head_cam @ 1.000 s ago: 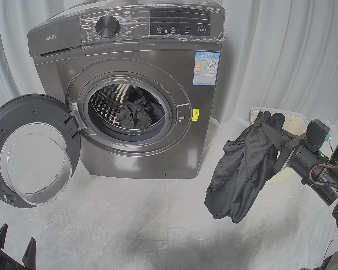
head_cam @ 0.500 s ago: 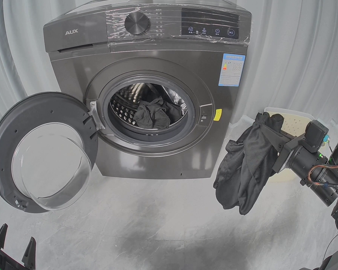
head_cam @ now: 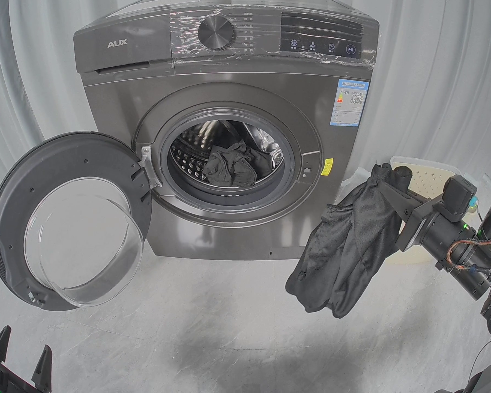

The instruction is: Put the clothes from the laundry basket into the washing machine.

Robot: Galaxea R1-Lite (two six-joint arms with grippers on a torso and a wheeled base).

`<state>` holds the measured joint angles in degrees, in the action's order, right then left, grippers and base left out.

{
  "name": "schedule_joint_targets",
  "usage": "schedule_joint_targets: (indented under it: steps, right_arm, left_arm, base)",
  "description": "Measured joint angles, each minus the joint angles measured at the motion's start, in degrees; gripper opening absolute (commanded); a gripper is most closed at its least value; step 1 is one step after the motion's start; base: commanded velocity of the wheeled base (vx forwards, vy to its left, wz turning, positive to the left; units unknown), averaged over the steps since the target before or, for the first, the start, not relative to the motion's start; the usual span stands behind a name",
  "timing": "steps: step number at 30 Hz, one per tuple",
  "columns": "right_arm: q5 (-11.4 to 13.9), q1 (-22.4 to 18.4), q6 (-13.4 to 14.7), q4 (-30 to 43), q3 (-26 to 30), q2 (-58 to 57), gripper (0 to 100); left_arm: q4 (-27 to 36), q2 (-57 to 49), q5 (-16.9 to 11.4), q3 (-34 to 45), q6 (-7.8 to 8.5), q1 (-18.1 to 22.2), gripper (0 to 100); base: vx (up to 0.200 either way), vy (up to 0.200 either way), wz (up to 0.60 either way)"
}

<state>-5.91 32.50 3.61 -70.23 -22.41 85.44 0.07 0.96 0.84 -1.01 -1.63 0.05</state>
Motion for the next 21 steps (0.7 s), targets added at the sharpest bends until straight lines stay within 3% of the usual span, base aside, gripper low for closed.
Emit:
schedule_joint_targets:
  steps: [3, 21]
  right_arm:
    - [0.04, 0.02, 0.05, 0.00, 0.00, 0.16, 0]
    - [-0.05, 2.61, 0.88, -0.17, -1.18, 3.28, 0]
  left_arm:
    - [0.00, 0.00, 0.02, 0.00, 0.00, 0.00, 100]
    - [0.02, 0.00, -0.11, 0.00, 0.46, 0.00, 100]
  base:
    - [0.000, 0.000, 0.00]
    - [0.000, 0.200, 0.00]
